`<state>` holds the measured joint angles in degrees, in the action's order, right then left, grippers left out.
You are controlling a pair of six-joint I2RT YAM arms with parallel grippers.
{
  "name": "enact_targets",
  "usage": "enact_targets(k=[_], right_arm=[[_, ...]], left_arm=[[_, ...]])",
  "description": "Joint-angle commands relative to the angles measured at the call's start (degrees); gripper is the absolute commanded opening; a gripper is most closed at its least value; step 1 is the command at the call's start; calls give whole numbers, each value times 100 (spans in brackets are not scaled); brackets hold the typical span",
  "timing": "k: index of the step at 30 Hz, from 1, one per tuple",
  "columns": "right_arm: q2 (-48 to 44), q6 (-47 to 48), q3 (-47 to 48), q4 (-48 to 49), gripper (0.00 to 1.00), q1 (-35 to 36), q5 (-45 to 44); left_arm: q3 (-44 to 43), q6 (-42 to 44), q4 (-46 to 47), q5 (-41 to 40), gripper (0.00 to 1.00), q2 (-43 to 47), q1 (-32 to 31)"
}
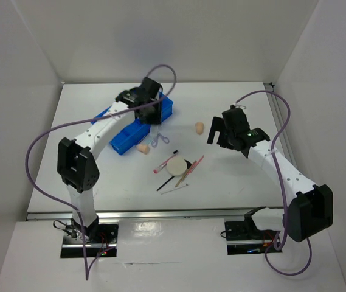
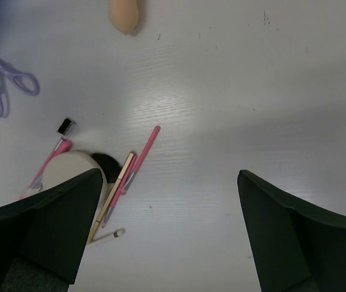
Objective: Organize the makeup
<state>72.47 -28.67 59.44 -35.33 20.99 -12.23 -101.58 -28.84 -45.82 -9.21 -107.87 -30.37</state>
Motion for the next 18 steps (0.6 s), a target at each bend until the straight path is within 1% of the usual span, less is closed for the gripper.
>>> enact_targets(k=[1, 2, 3, 4, 6, 8, 10, 13, 15, 16, 18], right_arm=[[100, -34, -29, 334, 100, -34, -104], [101, -34, -29, 334, 100, -34, -104], [171, -34, 23, 334, 100, -34, -104], [232, -34, 24, 334, 100, -34, -104], [294, -34, 85, 334, 100, -34, -104], [355, -34, 138, 334, 100, -34, -104], [408, -34, 138, 334, 100, -34, -104], [478, -34, 138, 282, 100, -34, -104], [531, -34, 191, 281, 100, -34, -104], [532, -34, 191, 281, 100, -34, -104], [532, -34, 191, 281, 100, -34, -104]], left_arm=[[-923, -875, -199, 366, 0, -443, 715], [-1143, -1017, -251, 455, 0, -636, 839], [-1571, -1114, -252, 542, 0, -830, 1031], [-1775, -1333, -252, 543, 0, -1206, 1120], [-2249, -1518, -252, 543, 0, -1524, 1357], [-2418, -1746, -121, 683, 0, -1902, 1498], [-2559, -1984, -68, 762, 0, -2096, 1682], [-2508, -2239, 12, 877, 0, -2299, 1823], [-2341, -2292, 327, 1008, 0, -2299, 1886], [-2340, -2293, 389, 1009, 10, -2378, 1886], [-2436, -2293, 390, 1097, 33, -2474, 1938]])
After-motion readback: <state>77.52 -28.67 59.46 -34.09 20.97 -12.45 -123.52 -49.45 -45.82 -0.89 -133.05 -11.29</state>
